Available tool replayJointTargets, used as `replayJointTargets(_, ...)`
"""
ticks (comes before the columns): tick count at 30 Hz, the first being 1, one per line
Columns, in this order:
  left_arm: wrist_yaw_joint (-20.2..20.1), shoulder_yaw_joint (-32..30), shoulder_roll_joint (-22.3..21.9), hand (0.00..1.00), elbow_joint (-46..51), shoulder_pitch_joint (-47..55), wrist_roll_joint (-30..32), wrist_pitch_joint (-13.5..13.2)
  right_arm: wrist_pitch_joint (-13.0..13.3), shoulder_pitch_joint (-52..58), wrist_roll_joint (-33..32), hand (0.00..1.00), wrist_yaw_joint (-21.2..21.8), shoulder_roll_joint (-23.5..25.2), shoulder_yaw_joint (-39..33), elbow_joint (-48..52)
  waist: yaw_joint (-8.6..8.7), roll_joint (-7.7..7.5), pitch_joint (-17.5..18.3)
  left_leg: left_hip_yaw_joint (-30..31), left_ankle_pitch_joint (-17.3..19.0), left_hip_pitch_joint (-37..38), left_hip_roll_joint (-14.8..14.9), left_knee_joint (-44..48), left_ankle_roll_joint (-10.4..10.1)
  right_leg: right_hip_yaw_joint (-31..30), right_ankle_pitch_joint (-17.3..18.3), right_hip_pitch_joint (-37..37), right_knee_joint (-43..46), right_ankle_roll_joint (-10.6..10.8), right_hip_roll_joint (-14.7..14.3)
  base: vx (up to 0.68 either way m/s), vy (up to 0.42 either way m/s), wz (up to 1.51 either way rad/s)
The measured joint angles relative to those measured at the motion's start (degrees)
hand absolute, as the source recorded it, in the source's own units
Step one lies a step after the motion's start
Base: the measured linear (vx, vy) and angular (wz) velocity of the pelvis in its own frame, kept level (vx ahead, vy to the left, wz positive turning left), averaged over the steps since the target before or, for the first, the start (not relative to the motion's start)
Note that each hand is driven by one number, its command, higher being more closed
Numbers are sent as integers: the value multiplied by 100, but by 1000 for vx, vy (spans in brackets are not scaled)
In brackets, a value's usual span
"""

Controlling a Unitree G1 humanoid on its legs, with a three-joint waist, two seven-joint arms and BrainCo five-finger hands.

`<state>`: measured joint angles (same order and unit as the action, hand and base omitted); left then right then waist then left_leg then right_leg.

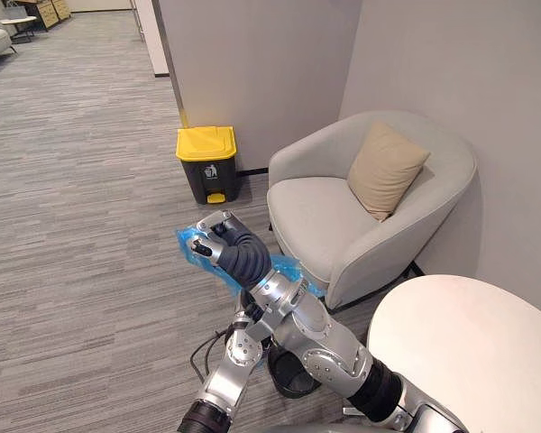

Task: Gather rubbish on tea table into small bin, then transfer packed bag to large trash can.

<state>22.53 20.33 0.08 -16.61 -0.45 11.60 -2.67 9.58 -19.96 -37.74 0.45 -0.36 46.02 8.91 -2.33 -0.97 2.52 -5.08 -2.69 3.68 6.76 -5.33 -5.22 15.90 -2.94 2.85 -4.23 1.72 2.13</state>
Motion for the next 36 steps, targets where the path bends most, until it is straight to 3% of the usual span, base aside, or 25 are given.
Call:
replayJointTargets(10, -249, -23, 0, 100, 45, -133, -441, -42, -2, 2, 195, 100, 351, -11, -7, -78, 20, 0, 0, -3, 0, -13, 0, -1, 0, 0, 3, -14, -4, 1, 1, 0, 0, 0)
replayJointTargets(11, -258, -52, 0, 100, 61, -133, -480, -47, -2, 2, 432, 0, 367, -25, -36, -78, 24, 0, 0, -4, 1, -16, 0, -1, 0, 0, 4, -17, -4, 2, 1, 0, 0, 0)
replayJointTargets(18, -420, -224, 5, 100, 444, -54, -637, -143, 28, 94, 1676, 0, 468, -383, -473, -60, 27, -12, -8, -8, 2, -28, 1, -1, 0, -3, 7, -27, -4, 7, 1, 0, 0, 0)
replayJointTargets(25, -518, -525, 25, 100, 961, 210, -656, -369, 278, 657, 3184, 0, 413, -1381, -1180, 450, 39, -42, -32, -34, 4, -96, 2, -1, 0, -30, 12, -103, 1, 15, -1, 0, 0, -1)
replayJointTargets(30, -627, -721, 36, 100, 998, 368, -657, -418, 389, 958, 3713, 0, 304, -1851, -1676, 607, 78, -49, -123, -51, 9, -85, 5, -1, 2, -46, 17, -103, 11, 22, -3, 0, 0, 0)
replayJointTargets(36, -630, -902, 112, 100, 1025, 505, -700, -418, 481, 1278, 4072, 0, 98, -1952, -2197, 646, 133, -20, -222, -101, 27, -60, 6, -1, 18, -102, 23, -108, 24, 31, -4, 0, 0, -4)
